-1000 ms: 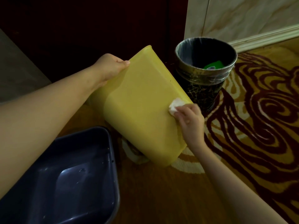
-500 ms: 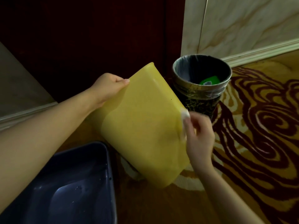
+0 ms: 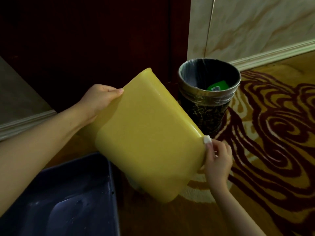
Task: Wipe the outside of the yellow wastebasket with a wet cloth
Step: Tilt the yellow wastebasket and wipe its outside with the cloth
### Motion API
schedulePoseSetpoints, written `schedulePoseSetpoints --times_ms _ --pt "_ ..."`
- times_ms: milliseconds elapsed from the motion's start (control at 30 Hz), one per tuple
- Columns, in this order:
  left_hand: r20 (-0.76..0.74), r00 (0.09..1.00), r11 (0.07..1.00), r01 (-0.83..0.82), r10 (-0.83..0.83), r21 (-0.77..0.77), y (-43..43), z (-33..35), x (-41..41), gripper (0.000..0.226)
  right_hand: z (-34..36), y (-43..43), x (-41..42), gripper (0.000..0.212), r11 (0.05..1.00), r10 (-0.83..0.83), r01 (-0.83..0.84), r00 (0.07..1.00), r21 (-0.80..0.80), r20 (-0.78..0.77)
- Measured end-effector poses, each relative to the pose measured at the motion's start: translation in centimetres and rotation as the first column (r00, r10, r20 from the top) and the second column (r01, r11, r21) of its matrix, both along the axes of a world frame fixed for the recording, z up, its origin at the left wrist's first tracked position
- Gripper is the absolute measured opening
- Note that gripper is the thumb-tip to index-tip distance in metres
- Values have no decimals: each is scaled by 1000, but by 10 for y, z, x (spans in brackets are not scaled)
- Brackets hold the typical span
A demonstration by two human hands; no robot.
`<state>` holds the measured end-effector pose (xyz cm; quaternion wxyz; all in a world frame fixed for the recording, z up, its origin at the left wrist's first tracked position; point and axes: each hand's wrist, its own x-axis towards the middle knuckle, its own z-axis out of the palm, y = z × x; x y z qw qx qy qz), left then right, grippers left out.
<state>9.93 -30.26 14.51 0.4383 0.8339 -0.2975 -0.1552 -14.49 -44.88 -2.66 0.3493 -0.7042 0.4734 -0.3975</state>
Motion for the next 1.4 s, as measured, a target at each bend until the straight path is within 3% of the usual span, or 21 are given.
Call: schedulePoseSetpoints --times_ms 67,133,233,333,400,533,633,700,833,1033,1133,1233,1333,1400 --pt "9 1000 1000 7 -7 2 -4 1 -1 22 6 -1 -5 15 998 -58 56 998 43 35" --pt "14 1000 1000 24 -24 9 -9 2 -4 21 30 0 6 13 999 -45 48 992 -22 114" --pt "40 998 998 51 -52 24 -15 3 -8 22 77 8 44 11 974 153 -118 972 -196 178" --pt "39 998 999 47 -48 21 -21 5 -13 20 96 27 74 10 889 351 -308 933 -340 74" --pt "22 999 999 27 -28 22 -21 5 -13 21 76 45 67 10 841 396 -377 918 -389 -34" --pt "-58 997 999 -43 43 5 -19 6 -9 43 -1 79 -6 25 786 469 -513 858 -345 -210" --pt "-11 999 997 -44 44 58 -23 5 -5 61 -45 94 -53 45 744 557 -615 787 -260 -266" --pt "59 998 995 -13 7 95 -30 5 -7 58 -52 93 -66 37 811 533 -559 828 -173 -176" --pt "222 971 988 56 -88 147 -46 6 -17 26 -24 73 -64 24 962 272 -271 961 -41 49" --pt "404 905 991 123 -135 56 -33 14 -23 31 59 19 -27 6 985 172 -156 940 -78 295" --pt "320 917 970 238 -240 46 -17 23 -26 27 86 -10 0 6 992 125 -112 935 -60 333" --pt "194 930 940 274 -313 203 10 25 -20 20 88 -11 30 6 970 226 -242 936 29 268" --pt "11 945 884 302 -327 357 34 39 -7 32 83 6 48 4 944 318 -330 925 22 205" --pt "-150 939 880 343 -310 329 34 56 -9 43 85 20 53 3 934 356 -353 908 -53 220"
